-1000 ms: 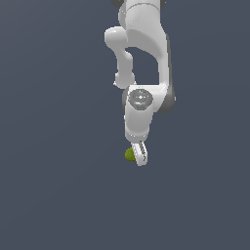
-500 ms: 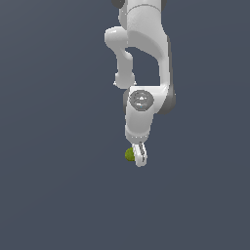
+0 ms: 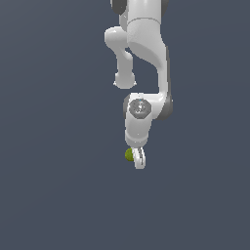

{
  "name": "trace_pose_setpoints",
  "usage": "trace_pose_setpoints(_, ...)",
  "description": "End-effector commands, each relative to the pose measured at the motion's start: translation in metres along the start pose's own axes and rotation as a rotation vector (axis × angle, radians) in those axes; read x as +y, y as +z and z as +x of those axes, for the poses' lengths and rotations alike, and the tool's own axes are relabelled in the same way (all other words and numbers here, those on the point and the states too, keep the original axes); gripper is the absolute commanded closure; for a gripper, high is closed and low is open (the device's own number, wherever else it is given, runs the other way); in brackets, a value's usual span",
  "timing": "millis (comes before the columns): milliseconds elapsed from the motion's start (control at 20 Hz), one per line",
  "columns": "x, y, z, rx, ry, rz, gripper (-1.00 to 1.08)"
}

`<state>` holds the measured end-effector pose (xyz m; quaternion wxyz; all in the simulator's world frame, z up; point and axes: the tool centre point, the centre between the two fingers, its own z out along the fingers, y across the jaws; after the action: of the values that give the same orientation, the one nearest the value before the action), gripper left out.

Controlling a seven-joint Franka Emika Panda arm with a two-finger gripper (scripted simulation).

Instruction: Pick up the object and move it to a goal position.

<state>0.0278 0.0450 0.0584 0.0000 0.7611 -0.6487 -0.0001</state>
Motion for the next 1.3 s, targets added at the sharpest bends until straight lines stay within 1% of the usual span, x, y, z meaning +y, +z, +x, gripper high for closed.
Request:
trace_pose_setpoints(0,0.000,0.011,0.000,0.000,0.001,0.000,-0.92)
trace_pose_setpoints(250,-0.001,0.018,0.000,0.000,0.001,0.000,-0.92)
trace_pose_setpoints(300,-0.001,0.018,0.000,0.000,0.001,0.000,1.08)
trace_pose_setpoints(900,-0.001,0.016,0.000,0.000,0.001,0.001,1.08)
trace_pose_setpoints(1250,0.003,-0.004,0.000,0.000,0.001,0.001,1.08)
